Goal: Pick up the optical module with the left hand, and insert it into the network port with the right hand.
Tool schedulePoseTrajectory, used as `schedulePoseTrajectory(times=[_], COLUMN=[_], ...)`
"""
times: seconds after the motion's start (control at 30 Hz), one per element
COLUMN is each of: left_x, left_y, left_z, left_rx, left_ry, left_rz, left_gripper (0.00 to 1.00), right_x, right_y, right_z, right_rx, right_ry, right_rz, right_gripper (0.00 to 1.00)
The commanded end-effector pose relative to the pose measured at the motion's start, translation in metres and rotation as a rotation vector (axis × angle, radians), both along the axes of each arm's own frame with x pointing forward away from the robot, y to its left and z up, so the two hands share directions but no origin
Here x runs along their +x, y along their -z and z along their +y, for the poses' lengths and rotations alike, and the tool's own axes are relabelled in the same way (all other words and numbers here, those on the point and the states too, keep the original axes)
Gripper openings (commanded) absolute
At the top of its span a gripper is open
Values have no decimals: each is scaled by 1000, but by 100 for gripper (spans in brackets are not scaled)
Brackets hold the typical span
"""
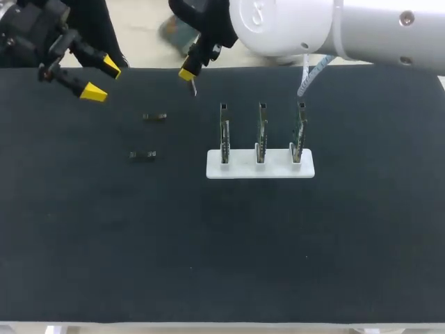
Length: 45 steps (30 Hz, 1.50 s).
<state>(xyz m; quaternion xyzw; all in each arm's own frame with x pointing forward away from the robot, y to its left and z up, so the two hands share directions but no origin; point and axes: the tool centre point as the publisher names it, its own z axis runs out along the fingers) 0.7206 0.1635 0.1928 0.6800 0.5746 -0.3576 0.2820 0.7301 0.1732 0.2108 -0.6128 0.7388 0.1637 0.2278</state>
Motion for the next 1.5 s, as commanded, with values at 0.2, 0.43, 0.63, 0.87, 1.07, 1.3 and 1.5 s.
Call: schedulePoseTrajectory(times=[0.2,0.43,0.63,0.87,1.07,1.3,1.5], left_x=[1,1,1,1,1,1,1], left_y=[0,0,0,0,0,0,0], left_z=[0,0,0,0,0,0,0], left_rx=[4,4,4,4,4,4,4], left_ry=[3,3,3,3,3,3,3], left_rz=[2,2,2,2,2,2,2], left_gripper=[100,100,100,100,100,100,100], right_x=[8,16,9,-3,-11,-13,-11], right_y=[3,8,15,12,14,16,19], right_z=[-3,-26,-42,-55,-63,-67,-66], right_rx=[-9,-15,4,60,111,123,143], right_ry=[-27,-86,-125,-163,-180,-179,-176], right_rz=[-8,-26,-29,-36,-53,-61,-48], right_gripper=[0,0,0,0,0,0,0])
